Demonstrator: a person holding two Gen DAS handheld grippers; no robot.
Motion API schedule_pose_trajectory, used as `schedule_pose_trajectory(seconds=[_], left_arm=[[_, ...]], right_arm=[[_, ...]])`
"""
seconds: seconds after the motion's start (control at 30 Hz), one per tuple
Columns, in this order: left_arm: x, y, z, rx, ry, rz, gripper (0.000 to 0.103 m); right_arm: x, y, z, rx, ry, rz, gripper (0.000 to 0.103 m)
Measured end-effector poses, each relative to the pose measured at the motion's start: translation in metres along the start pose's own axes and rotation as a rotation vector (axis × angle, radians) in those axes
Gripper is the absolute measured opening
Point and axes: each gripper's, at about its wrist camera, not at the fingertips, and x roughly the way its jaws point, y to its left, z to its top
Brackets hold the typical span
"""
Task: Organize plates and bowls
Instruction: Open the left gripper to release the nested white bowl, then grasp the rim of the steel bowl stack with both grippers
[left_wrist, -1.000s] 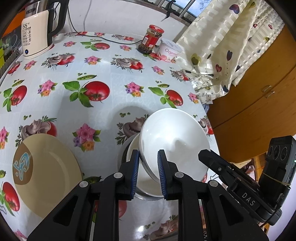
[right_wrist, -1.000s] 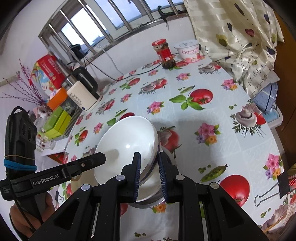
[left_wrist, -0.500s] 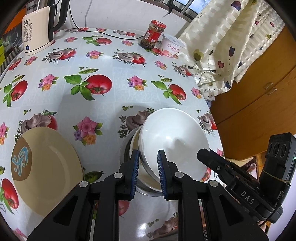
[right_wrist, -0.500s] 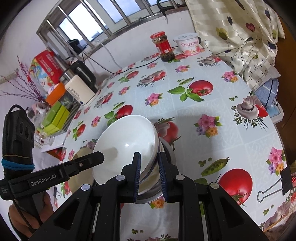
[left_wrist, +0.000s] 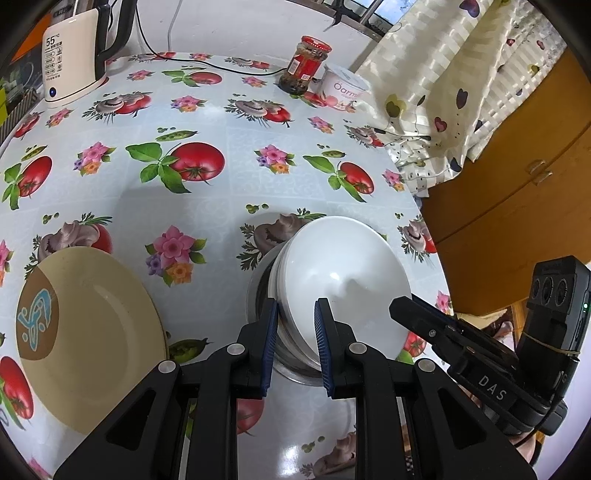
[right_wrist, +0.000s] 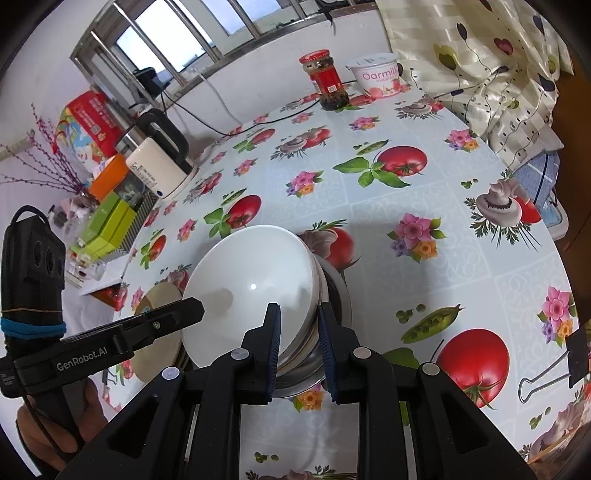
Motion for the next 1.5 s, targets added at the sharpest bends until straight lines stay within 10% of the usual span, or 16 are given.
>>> schedule_pose_trajectory(seconds=[1.5], left_arm=[[-0.021,0.013,-0.001,0.036,-0.178,-0.050,0.021]], right_arm=[[-0.015,-0.015,0.009,-0.007,-0.048,0.015,0.025]])
